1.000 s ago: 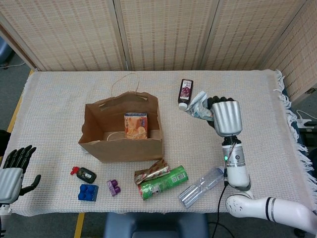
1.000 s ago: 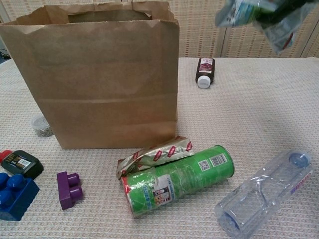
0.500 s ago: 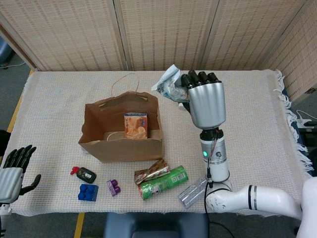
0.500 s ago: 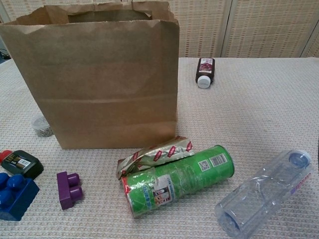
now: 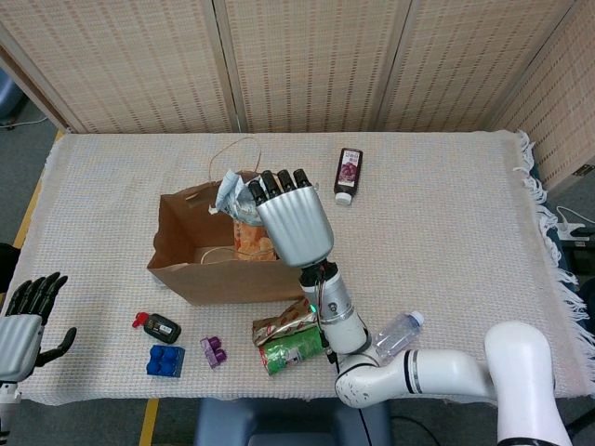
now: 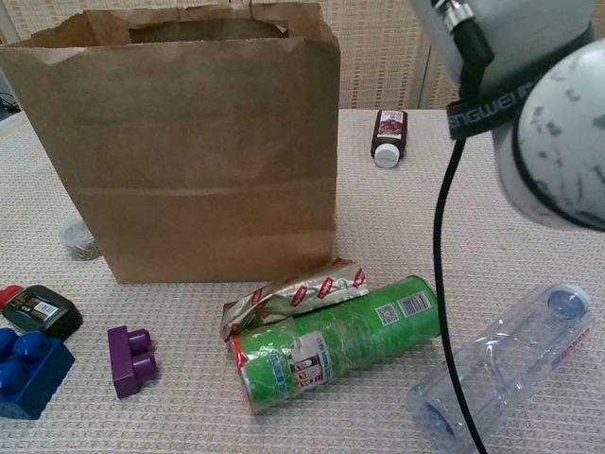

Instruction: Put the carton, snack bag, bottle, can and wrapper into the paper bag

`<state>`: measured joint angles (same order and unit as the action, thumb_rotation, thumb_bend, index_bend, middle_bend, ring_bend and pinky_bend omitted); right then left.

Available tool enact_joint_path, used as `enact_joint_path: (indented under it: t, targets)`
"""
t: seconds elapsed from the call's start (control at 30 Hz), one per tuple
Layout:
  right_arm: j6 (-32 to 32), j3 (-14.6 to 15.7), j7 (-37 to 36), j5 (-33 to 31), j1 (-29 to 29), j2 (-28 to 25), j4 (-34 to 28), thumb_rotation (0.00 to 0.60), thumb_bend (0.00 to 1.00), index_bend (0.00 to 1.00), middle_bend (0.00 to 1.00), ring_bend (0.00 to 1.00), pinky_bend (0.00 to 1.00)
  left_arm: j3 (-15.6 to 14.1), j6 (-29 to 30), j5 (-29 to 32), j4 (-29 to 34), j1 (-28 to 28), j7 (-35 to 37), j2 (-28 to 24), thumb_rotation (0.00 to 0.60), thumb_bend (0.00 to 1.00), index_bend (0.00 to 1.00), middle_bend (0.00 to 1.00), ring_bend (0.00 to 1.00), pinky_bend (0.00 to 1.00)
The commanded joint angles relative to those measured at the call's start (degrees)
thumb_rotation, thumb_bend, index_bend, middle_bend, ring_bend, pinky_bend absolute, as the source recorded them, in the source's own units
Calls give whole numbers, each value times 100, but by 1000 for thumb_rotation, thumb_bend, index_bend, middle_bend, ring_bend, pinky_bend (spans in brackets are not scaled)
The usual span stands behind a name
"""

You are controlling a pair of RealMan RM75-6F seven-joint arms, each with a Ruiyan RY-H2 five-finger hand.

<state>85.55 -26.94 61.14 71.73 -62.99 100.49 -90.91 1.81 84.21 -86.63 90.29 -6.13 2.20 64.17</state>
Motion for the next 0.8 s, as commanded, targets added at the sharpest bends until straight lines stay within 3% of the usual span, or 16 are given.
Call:
enact_joint_path:
  t: [0.03,0.33,0.4,0.47,0.57,0.6,0.7,0.8]
  targets:
    - [-135,43,132,-81,-149,252,332,600,316,674,590,581,672,1,2,3,-1,2,-5,5,600,368,0,0,0,0]
    - [-255,207,159,-167,-154,529,724,600,316,576,590,491,547,0,10,4,-4,9,0,3,600,366,0,0,0,0]
    - [-298,221,167,-204,-139,544,741,600,295,479,564,421,504,-2,15,1,-7,12,-2,6,600,366,0,0,0,0]
    - [-313,212,224,-255,-123,547,738,600,246,318,484,327,444,-1,16,0,-8,12,0,7,600,368,0,0,0,0]
    - [-312,161,335,-371,-94,547,667,600,176,50,280,135,313,2,11,6,-5,10,-9,8,600,367,0,0,0,0]
    - [-310,147,351,-394,-80,533,636,600,158,6,210,80,270,3,11,7,-4,10,-11,8,600,367,0,0,0,0]
    - [-286,139,341,-416,-19,475,550,600,141,0,130,27,226,2,14,6,-2,12,-12,9,600,366,0,0,0,0]
    - [-285,159,304,-418,44,404,481,600,140,0,123,25,223,1,17,3,-3,13,-15,9,600,367,0,0,0,0]
